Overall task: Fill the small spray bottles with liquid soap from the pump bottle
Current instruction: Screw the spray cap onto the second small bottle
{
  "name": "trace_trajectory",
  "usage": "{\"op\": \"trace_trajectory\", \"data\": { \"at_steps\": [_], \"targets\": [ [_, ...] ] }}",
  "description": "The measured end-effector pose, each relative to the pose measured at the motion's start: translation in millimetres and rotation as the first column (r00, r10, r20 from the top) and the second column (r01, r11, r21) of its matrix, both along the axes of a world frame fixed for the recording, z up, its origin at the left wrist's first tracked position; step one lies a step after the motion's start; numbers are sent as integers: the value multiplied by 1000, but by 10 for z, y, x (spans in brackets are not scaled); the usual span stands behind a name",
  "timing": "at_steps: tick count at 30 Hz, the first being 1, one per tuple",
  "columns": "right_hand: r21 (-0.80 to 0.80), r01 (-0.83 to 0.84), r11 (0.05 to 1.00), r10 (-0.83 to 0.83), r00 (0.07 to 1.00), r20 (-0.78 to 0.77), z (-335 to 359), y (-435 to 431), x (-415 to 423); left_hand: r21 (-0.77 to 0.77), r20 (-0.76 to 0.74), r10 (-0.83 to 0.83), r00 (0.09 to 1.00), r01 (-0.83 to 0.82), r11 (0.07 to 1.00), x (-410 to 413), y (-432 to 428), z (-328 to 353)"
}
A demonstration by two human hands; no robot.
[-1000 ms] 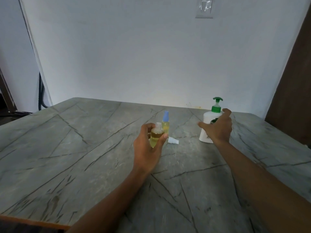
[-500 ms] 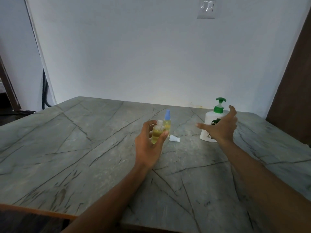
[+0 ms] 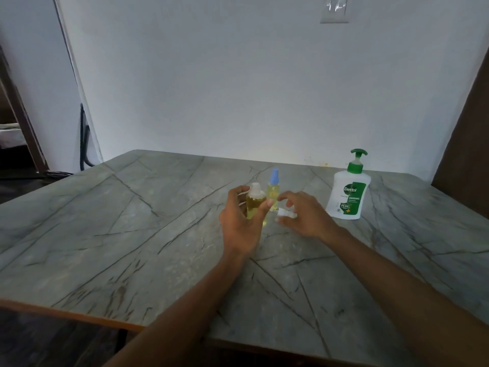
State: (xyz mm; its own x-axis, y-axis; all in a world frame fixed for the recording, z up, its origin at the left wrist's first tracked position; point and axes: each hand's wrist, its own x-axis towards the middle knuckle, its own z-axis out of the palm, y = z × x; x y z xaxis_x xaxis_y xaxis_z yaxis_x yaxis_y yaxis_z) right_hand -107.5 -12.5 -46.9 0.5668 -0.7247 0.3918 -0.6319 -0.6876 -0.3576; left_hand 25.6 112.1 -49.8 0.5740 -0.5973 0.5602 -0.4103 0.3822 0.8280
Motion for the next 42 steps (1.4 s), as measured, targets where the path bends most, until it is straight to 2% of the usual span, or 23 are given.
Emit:
{"op": "trace_trajectory", "data": {
  "at_steps": [9, 15, 17, 20, 23, 29, 42],
  "targets": [
    [-16, 13, 1000, -13, 1000, -5, -28, 40, 20, 29, 75, 37, 996, -40, 999, 16, -48, -26],
    [-85, 19, 996, 10, 944, 329, 621, 359, -493, 32, 74, 9, 997, -12, 999, 24, -27, -19],
    [-160, 31, 987, 31, 927, 373, 912, 479, -639, 27, 72, 10, 997, -12, 1000, 24, -29, -24],
    [-256, -9, 967, 98, 937, 335, 1245, 577, -714, 27, 85, 2, 996, -4, 1000, 26, -25, -30],
    [-348, -73, 935, 155, 964, 215, 1406, 607, -659, 34, 101, -2, 995, -1, 999, 22, -22, -33],
    [-398, -171, 902, 209, 977, 54, 1428, 574, -522, 49, 114, -13, 993, 8, 999, 15, -40, -37],
    [-343, -240, 908, 240, 970, -42, 1388, 552, -377, 37, 147, -44, 988, 39, 999, -10, -8, -18]
  ]
}}
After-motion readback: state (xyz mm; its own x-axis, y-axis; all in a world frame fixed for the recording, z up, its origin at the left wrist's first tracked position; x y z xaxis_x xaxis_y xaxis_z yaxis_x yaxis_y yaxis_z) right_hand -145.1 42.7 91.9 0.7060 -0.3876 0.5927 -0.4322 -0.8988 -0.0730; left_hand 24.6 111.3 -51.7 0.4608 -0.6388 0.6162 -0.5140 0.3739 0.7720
